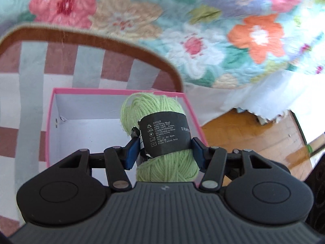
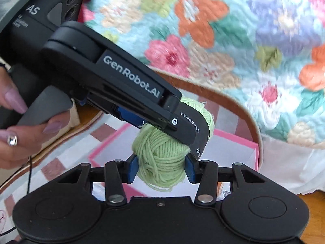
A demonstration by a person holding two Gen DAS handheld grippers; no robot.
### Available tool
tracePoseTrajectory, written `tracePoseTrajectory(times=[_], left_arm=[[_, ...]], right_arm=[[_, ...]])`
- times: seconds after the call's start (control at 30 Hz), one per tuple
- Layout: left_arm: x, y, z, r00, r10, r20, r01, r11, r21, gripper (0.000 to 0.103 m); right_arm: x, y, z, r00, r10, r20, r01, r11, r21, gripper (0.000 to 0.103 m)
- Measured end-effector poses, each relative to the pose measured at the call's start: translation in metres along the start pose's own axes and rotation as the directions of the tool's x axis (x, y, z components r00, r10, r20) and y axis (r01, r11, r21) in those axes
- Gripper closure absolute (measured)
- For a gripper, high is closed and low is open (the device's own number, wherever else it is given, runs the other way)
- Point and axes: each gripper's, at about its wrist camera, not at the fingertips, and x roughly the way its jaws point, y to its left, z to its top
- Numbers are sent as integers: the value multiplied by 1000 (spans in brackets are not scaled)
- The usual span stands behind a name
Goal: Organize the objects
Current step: 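Carry the yarn ball into the pink box and open the left tool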
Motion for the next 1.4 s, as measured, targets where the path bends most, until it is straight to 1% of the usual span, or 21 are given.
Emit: tracePoseTrajectory(times=[0.07, 0.17, 0.33, 0.37, 0.43, 0.47, 0.53, 0.6, 0.63, 0.8, 0.93, 0.97, 1.03, 1.07, 1.13, 1.23, 1.27, 1.3, 1.33, 1.37, 1.4], left_arm=[[25, 5, 5, 999, 17, -38, -16, 1000, 17, 49], [54, 12, 6, 997, 32, -73, -32, 999, 8, 49], [85, 22, 0, 992, 58, -108, -59, 998, -13, 48], [89, 25, -2, 992, 56, -116, -60, 998, -30, 48], [98, 32, -5, 990, 55, -133, -66, 994, -84, 47], [100, 35, -7, 989, 57, -139, -74, 990, -117, 47], [104, 40, -12, 987, 59, -148, -81, 986, -145, 47], [108, 42, -17, 983, 80, -162, -107, 981, -164, 48], [111, 42, -18, 983, 87, -164, -114, 980, -162, 50], [118, 27, -20, 982, 130, -138, -140, 988, -68, 55], [126, 20, -13, 987, 103, -123, -105, 994, -13, 55], [127, 18, -12, 988, 104, -116, -104, 995, 7, 55], [128, 15, -11, 987, 118, -110, -115, 993, 37, 54], [127, 16, -11, 986, 122, -116, -119, 992, 29, 51], [123, 19, -12, 985, 114, -129, -117, 993, -13, 51], [115, 22, -15, 986, 103, -133, -111, 992, -54, 50], [113, 23, -17, 984, 113, -135, -121, 991, -58, 50], [113, 23, -18, 982, 131, -135, -140, 989, -56, 50], [114, 23, -19, 979, 151, -135, -159, 986, -49, 52], [114, 23, -21, 977, 169, -130, -177, 983, -51, 61], [117, 23, -22, 975, 175, -138, -184, 981, -56, 67]], right_arm=[[22, -9, 1, 1000, -14, -16, 14, 1000, 6, 51], [46, -14, -14, 999, -25, -45, 24, 999, -21, 51], [80, -30, -21, 991, -35, -132, 44, 997, 65, 53], [86, -30, -23, 986, -54, -157, 66, 995, 71, 53], [98, -26, -26, 967, -128, -221, 145, 987, 62, 55], [102, -24, -28, 960, -149, -238, 166, 985, 50, 55], [105, -28, -29, 958, -133, -253, 162, 982, 96, 55], [106, -33, -30, 956, -109, -273, 154, 977, 147, 55], [107, -36, -32, 955, -99, -279, 149, 975, 166, 55], [102, -47, -44, 963, -29, -268, 110, 950, 293, 54], [98, -55, -47, 967, 35, -251, 60, 931, 361, 54], [97, -56, -47, 969, 29, -245, 63, 930, 363, 54], [98, -57, -45, 974, -24, -227, 104, 932, 347, 64], [99, -57, -45, 974, -53, -222, 129, 929, 347, 65], [102, -60, -44, 973, -87, -214, 164, 912, 375, 73], [103, -64, -49, 968, -132, -216, 211, 891, 402, 74], [102, -64, -50, 966, -151, -209, 226, 889, 399, 74], [101, -65, -51, 965, -175, -197, 241, 887, 395, 77], [100, -65, -51, 965, -184, -186, 245, 886, 394, 77], [102, -67, -51, 966, -185, -183, 245, 883, 400, 77], [102, -68, -51, 966, -179, -184, 241, 881, 407, 76]])
